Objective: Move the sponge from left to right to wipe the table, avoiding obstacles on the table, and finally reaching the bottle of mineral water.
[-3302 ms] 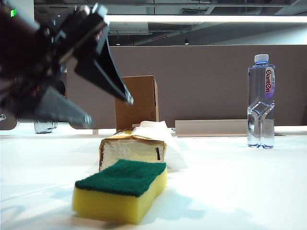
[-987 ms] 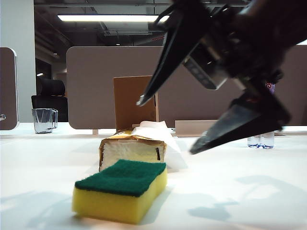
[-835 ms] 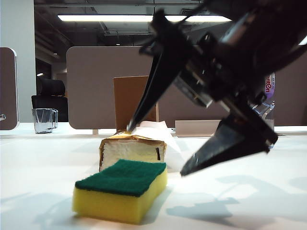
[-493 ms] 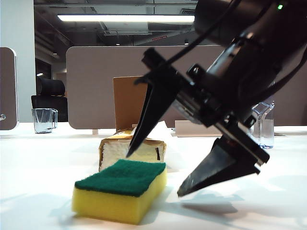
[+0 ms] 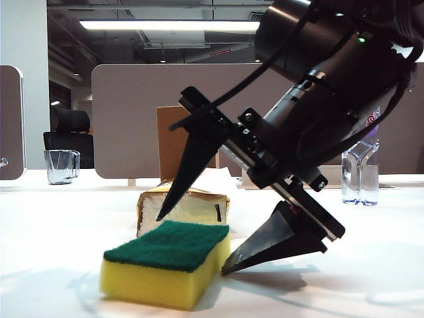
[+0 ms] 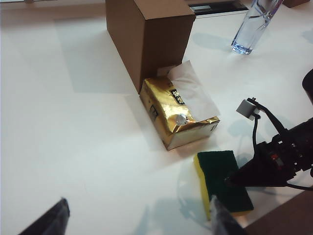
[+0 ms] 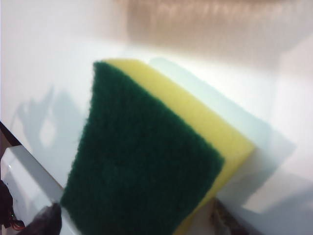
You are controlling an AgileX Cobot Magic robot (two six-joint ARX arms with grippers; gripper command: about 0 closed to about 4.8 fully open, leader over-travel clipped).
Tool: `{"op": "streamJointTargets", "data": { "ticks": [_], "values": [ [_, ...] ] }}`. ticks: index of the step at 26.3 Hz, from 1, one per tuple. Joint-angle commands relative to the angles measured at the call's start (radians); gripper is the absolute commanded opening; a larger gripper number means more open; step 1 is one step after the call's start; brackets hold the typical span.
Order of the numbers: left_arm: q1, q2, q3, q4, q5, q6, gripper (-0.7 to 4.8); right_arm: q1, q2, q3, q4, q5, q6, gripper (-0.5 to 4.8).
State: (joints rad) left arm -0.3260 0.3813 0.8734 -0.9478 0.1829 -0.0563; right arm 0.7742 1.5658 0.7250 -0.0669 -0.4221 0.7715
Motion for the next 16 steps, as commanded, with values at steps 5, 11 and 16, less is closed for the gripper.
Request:
{"op": "streamJointTargets", "data": {
  "ticks": [5,11,16],
  "values": [
    [0.002,-0.001,0.005,0.003,0.005,0.023,3.72,0.002,0.065,-0.005,-0.037,0.065,0.01,3.59],
    [0.002,-0.002,0.005,0.003,0.005,0.024,3.72,0.011,0.126,-0.005,-0.043,0.083,0.014,3.54],
    [0.002,-0.003,0.005,0.006,-0.005,0.049,3.72,0.027,0.131,-0.005,-0.083,0.109,0.013,3.52]
  ]
}}
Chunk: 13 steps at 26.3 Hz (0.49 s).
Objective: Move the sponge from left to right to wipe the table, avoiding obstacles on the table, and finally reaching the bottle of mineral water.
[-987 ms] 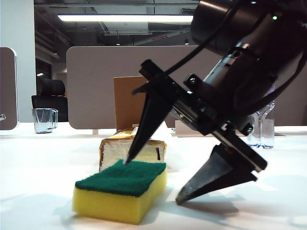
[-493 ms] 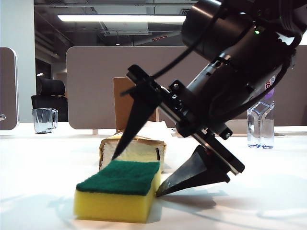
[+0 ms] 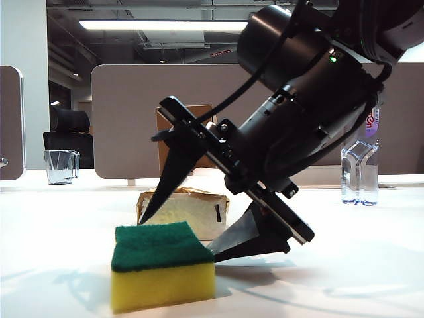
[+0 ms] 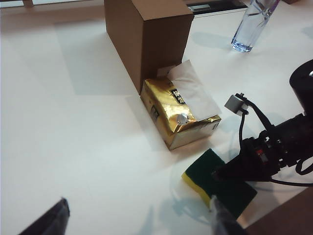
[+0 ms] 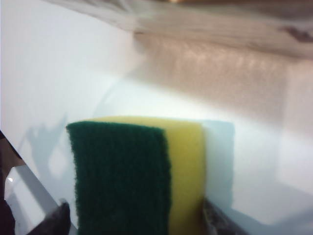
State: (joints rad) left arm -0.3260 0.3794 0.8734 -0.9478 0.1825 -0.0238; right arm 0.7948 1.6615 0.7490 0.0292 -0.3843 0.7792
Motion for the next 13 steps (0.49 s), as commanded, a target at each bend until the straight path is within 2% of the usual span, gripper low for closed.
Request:
{"op": "streamJointTargets", "data": {
  "ticks": [1,2,6,10,11,13],
  "values": [
    [0.002,-0.001,0.005,0.006,-0.005,0.017,3.72,0.007,0.035,-0.029,-0.184,0.071,0.003,3.46],
    [0.002,-0.001,0.005,0.007,-0.005,0.017,3.72,0.007,0.035,-0.029,-0.189,0.071,-0.001,3.37],
    [0.002,-0.001,0.006,0.006,-0.006,0.017,3.72,0.007,0.035,-0.029,-0.209,0.076,-0.008,2.36],
    [0.002,-0.001,0.025,0.007,-0.008,0.017,3.72,0.007,0.035,-0.029,-0.228,0.092,-0.021,1.83],
    [0.002,-0.001,0.032,0.007,-0.014,0.017,3.72,0.007,0.035,-0.029,-0.235,0.096,-0.021,1.28],
    [0.002,-0.001,0.037,0.011,-0.014,0.021,3.72,0.007,0.035,-0.029,-0.235,0.098,-0.027,0.72]
  ]
}}
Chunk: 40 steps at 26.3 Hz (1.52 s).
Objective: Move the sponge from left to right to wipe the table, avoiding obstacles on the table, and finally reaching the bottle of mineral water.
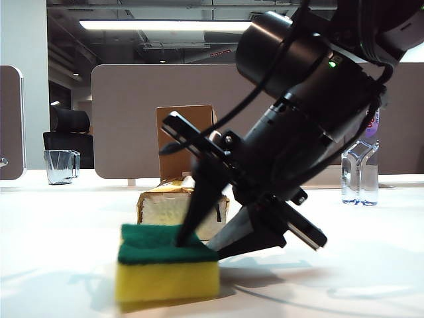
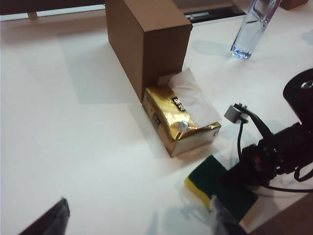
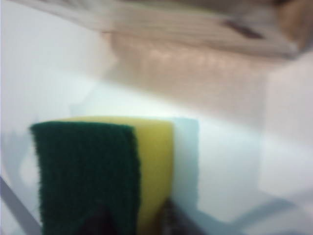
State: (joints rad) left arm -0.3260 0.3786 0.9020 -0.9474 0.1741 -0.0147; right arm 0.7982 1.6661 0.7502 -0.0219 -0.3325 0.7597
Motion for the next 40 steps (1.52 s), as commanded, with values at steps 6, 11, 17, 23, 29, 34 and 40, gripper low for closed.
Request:
{"op": "streamJointTargets", "data": {
  "ticks": [6,11,17,23,29,34,40],
  "values": [
    [0.002,0.0,0.008,0.013,-0.005,0.011,3.72,0.004,0.031,-0.03,-0.188,0.076,-0.024,-0.09],
    [0.002,0.0,0.008,0.013,-0.005,0.011,3.72,0.003,0.031,-0.03,-0.212,0.089,-0.028,-0.09],
    [0.002,0.0,0.008,0.014,0.007,0.01,3.72,-0.014,0.03,-0.03,-0.321,0.156,-0.084,-0.09],
    [0.002,0.0,0.008,0.018,0.006,0.007,3.72,-0.074,0.028,-0.04,-0.353,0.15,-0.145,-0.09],
    [0.002,0.0,0.009,0.042,0.006,0.007,3.72,-0.133,-0.036,-0.114,-0.355,0.155,-0.174,-0.09],
    [0.002,0.0,0.009,0.069,0.006,0.006,3.72,-0.236,-0.106,-0.188,-0.368,0.154,-0.242,-0.09],
    [0.002,0.0,0.009,0.067,0.006,-0.002,3.72,-0.356,-0.161,-0.242,-0.396,0.151,-0.324,-0.09]
  ]
}}
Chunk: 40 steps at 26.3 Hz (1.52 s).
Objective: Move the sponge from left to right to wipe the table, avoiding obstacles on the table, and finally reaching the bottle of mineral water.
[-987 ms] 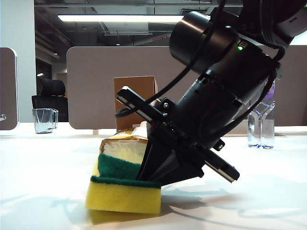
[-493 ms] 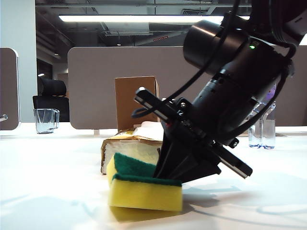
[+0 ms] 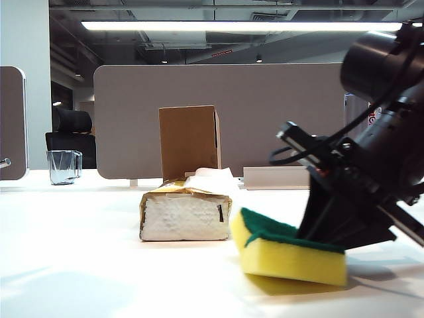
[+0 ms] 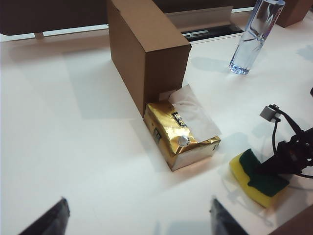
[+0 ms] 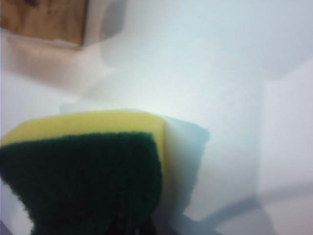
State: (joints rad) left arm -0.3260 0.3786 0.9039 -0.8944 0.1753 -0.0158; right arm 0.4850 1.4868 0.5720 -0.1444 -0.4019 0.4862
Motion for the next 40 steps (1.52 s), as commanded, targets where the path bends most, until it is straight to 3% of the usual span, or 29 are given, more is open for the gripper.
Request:
{"op": "streamJointTargets", "data": {
  "ticks": [1,7,15,21,33,40],
  "values": [
    [0.002,0.0,0.007,0.014,0.004,-0.003,3.72,-0.051,0.013,-0.068,-0.277,0.223,-0.055,-0.09],
    [0.002,0.0,0.007,0.021,0.002,-0.003,3.72,-0.151,-0.052,-0.117,-0.278,0.188,-0.081,-0.09],
    [0.002,0.0,0.007,0.032,0.002,-0.026,3.72,-0.388,-0.116,-0.137,-0.354,0.185,-0.239,-0.09],
    [0.002,0.0,0.007,0.053,0.002,-0.026,3.72,-0.554,-0.116,-0.137,-0.352,0.149,-0.249,-0.09],
    [0.002,0.0,0.007,0.077,0.002,-0.024,3.72,-0.61,-0.116,-0.137,-0.336,0.273,-0.251,-0.09],
    [0.002,0.0,0.007,0.077,0.005,-0.022,3.72,-0.61,-0.104,-0.136,-0.221,0.273,-0.244,-0.09]
  ]
}}
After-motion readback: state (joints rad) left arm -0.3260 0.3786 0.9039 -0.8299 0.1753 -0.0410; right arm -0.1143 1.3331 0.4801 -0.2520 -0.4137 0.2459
